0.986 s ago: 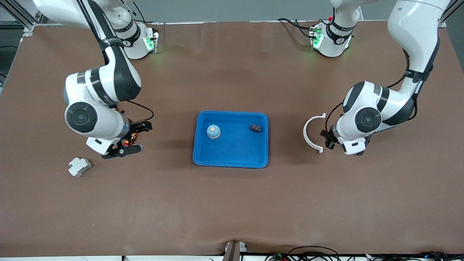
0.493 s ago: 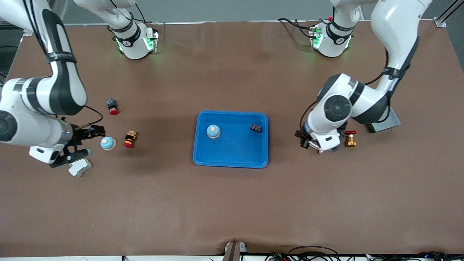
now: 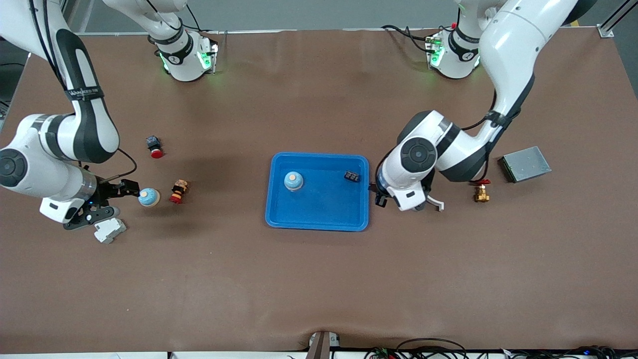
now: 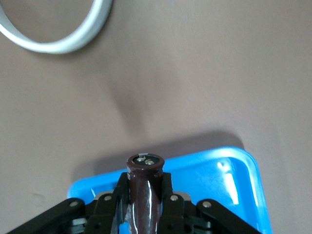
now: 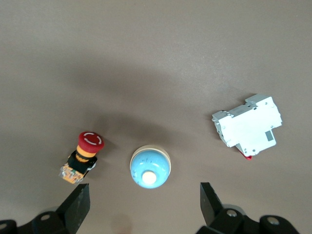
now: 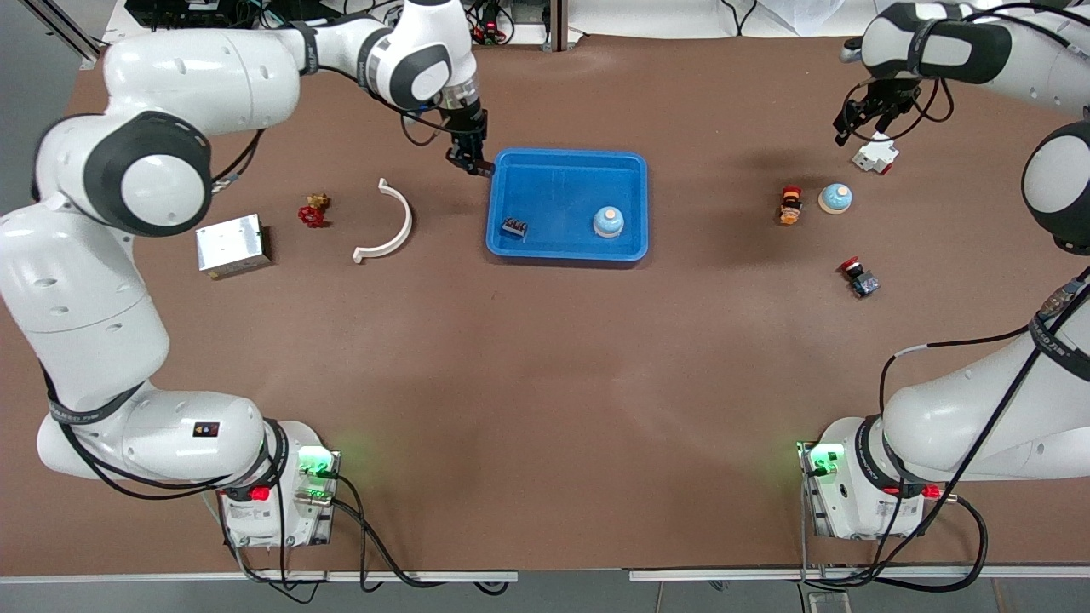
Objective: Place electrolytic capacitor and blue bell in tray
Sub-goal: 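Carry the capacitor to the tray while the right gripper reaches the second bell, then release the capacitor in the tray while the right gripper grasps the bell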
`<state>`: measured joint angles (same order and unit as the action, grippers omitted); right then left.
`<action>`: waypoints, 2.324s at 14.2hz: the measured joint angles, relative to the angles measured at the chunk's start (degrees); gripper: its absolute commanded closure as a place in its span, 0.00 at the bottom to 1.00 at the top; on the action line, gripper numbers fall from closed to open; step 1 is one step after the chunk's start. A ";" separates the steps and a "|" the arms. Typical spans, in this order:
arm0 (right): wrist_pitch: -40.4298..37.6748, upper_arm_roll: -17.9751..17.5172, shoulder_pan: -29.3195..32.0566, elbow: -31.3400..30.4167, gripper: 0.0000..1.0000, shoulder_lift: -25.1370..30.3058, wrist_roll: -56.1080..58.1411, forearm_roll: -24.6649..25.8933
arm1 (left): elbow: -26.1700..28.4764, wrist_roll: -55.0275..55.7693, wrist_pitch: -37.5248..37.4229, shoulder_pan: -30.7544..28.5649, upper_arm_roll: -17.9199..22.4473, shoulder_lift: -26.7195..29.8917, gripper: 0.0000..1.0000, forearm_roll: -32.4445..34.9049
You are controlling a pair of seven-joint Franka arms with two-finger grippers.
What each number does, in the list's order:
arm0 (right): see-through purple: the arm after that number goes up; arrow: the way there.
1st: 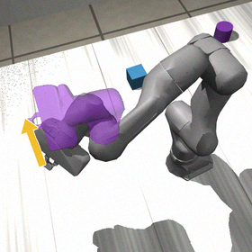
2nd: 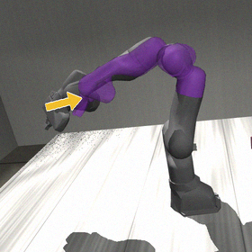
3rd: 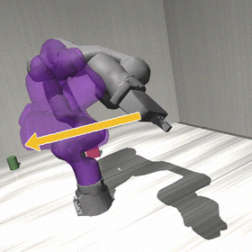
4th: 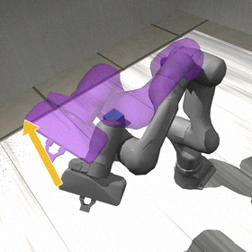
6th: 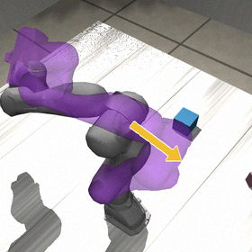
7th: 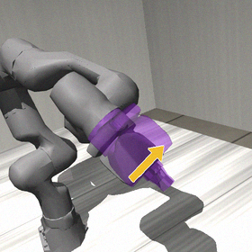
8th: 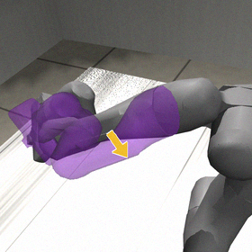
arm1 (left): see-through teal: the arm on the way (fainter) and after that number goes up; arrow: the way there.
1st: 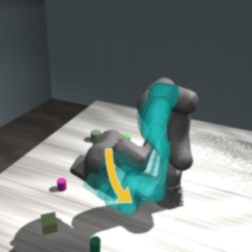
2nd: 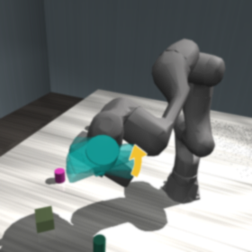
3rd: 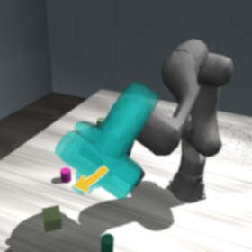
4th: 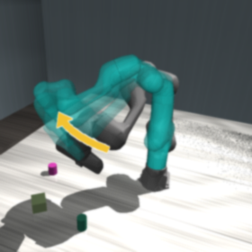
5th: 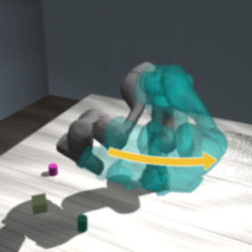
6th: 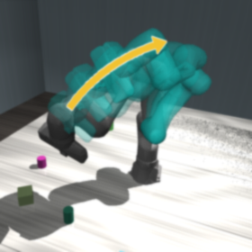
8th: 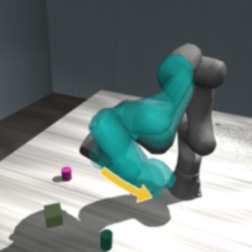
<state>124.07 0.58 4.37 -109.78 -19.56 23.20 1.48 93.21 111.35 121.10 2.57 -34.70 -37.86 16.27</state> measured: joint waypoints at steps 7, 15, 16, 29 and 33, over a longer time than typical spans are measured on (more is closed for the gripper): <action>9.51 0.00 1.32 -7.15 0.00 -0.01 0.39 0.00 | -3.11 4.61 7.40 8.56 6.84 -5.16 1.00 0.00; 11.48 0.00 1.94 -8.66 0.00 -3.19 0.48 0.00 | -3.42 7.67 12.13 15.21 13.13 -7.46 0.67 0.00; 11.75 0.00 1.99 -8.66 0.00 -3.62 0.51 0.00 | -3.47 7.67 12.17 15.20 13.13 -7.48 0.38 0.00; 13.38 -0.01 2.16 -8.60 0.00 -7.34 0.55 0.00 | -7.72 -5.82 4.89 12.30 13.26 -0.21 0.00 0.75; 13.85 -0.02 2.17 -8.57 0.00 -8.10 0.56 0.00 | -7.78 -21.50 -3.10 8.67 13.23 6.56 0.00 0.73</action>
<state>137.93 0.56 6.54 -118.35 -27.66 23.76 1.48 85.43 89.85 118.00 11.24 -21.47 -31.31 17.00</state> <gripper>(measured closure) 0.000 0.000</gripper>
